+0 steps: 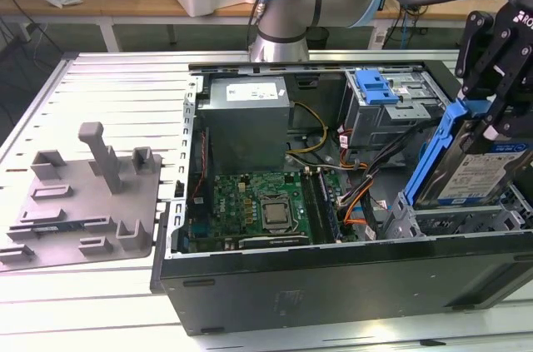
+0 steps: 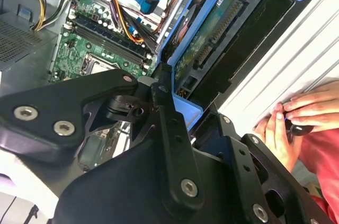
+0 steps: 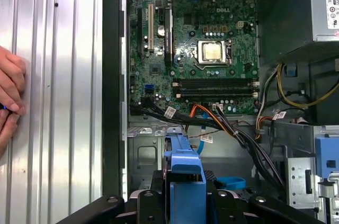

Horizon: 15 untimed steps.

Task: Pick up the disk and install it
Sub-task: 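Insert the disk into the insertion slot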

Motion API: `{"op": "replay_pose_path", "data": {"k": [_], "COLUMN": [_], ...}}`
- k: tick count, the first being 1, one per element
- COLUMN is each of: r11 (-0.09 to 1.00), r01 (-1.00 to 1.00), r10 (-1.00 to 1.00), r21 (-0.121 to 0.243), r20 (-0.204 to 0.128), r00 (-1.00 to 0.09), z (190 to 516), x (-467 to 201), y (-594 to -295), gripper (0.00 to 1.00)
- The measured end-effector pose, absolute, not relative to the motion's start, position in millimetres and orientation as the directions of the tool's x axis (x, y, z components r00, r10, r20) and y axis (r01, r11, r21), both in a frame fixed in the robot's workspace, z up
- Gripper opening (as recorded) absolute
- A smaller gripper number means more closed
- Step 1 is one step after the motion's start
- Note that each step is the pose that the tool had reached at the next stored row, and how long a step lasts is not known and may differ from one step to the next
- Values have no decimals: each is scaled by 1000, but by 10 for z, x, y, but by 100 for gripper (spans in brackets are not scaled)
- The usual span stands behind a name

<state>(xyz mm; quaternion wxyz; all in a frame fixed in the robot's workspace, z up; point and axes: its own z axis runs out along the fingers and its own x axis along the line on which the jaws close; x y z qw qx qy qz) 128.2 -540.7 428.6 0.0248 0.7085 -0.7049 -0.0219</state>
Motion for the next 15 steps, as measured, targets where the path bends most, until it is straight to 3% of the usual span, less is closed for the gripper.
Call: {"op": "replay_pose_path", "data": {"k": [15], "r11": [-6], "r01": [-998], "r10": [-1000], "r21": [66], "r20": [4], "r00": [6], "z": [4211], "x": [1282], "y": [-5407], "gripper": [37]}}
